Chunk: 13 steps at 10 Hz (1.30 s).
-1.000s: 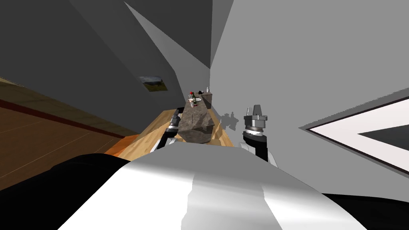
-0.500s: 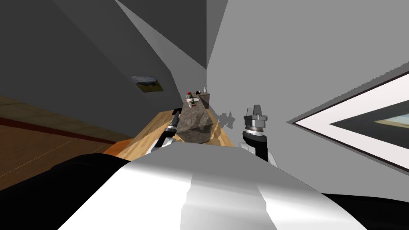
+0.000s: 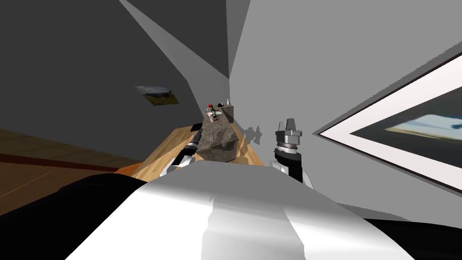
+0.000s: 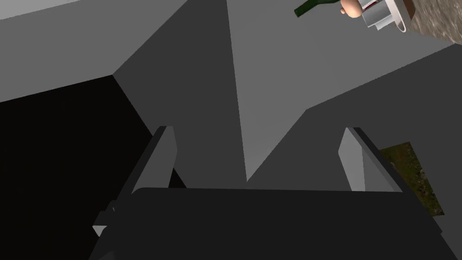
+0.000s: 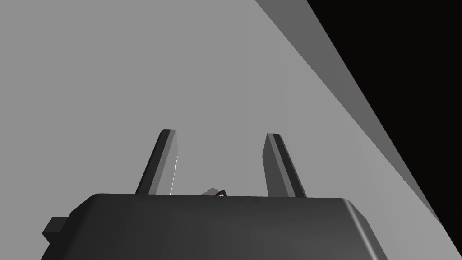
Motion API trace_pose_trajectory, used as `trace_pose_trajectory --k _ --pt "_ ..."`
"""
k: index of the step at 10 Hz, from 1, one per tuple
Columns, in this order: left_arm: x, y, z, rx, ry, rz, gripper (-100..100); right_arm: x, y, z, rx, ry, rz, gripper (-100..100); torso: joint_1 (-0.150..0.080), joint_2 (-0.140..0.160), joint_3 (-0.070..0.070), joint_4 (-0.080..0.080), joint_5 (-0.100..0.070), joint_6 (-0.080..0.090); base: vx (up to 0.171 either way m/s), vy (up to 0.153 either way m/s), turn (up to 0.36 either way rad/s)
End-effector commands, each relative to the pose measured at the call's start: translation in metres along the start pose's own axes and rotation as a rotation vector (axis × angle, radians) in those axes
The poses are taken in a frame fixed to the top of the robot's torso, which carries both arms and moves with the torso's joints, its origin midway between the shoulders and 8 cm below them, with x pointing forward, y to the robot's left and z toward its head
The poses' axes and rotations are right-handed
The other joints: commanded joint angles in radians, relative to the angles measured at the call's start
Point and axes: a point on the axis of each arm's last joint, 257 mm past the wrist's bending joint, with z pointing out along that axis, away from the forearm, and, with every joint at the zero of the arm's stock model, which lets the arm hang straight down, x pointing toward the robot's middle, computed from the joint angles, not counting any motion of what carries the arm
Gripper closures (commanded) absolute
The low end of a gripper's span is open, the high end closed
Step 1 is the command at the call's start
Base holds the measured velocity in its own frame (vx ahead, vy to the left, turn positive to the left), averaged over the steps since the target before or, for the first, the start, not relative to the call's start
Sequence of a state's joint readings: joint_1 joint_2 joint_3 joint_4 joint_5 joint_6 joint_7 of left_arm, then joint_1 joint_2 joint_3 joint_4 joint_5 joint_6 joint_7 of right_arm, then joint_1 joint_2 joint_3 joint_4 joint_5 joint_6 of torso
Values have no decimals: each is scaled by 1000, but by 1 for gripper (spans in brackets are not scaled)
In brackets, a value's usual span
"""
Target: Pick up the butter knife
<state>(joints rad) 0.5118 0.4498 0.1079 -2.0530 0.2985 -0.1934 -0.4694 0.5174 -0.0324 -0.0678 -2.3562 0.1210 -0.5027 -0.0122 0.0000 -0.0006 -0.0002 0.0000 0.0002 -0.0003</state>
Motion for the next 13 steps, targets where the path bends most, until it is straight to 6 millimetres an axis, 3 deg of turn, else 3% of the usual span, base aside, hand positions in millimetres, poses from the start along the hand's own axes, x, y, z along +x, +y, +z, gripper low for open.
trace_pose_trajectory --k 1,2,3,5,6,7,8,10,11,13 --pt "0 24 -4 -60 25 46 -100 0 0 0 0 0 0 0 0 0 0 0 0 0 -3 -20 -132" --pt "-3 46 -8 -114 46 72 -100 0 0 0 0 0 0 0 -1 0 0 0 0 0 5 -34 -202" --pt "-3 46 -8 -114 47 88 -100 0 0 0 0 0 0 0 -1 -1 0 0 0 0 10 -26 -88" --pt "-13 92 -20 -226 91 158 -100 0 0 0 0 0 0 0 -2 -1 -1 0 0 0 20 -44 -199" --pt "-12 92 -20 -228 94 170 -100 0 0 0 0 0 0 0 -2 -2 -1 0 -1 0 19 -39 -70" --pt "-19 115 -28 -287 118 204 -100 0 0 0 0 0 0 0 -2 -2 -1 0 -1 0 29 -46 -162" --pt "-19 115 -28 -287 119 210 -100 0 0 0 0 0 0 0 -2 -2 -1 0 -1 0 24 -34 -71" --pt "-35 161 -49 -407 169 278 -100 0 0 0 0 0 0 0 -3 -2 -1 0 -1 0 44 -62 -182" --pt "-35 161 -49 -407 171 287 -100 0 0 0 0 0 0 0 -4 -3 -2 -1 -1 0 43 -53 -81" --pt "-56 204 -74 -528 220 349 -100 0 0 0 0 0 0 0 -3 -3 -2 -1 -1 0 55 -82 -207"
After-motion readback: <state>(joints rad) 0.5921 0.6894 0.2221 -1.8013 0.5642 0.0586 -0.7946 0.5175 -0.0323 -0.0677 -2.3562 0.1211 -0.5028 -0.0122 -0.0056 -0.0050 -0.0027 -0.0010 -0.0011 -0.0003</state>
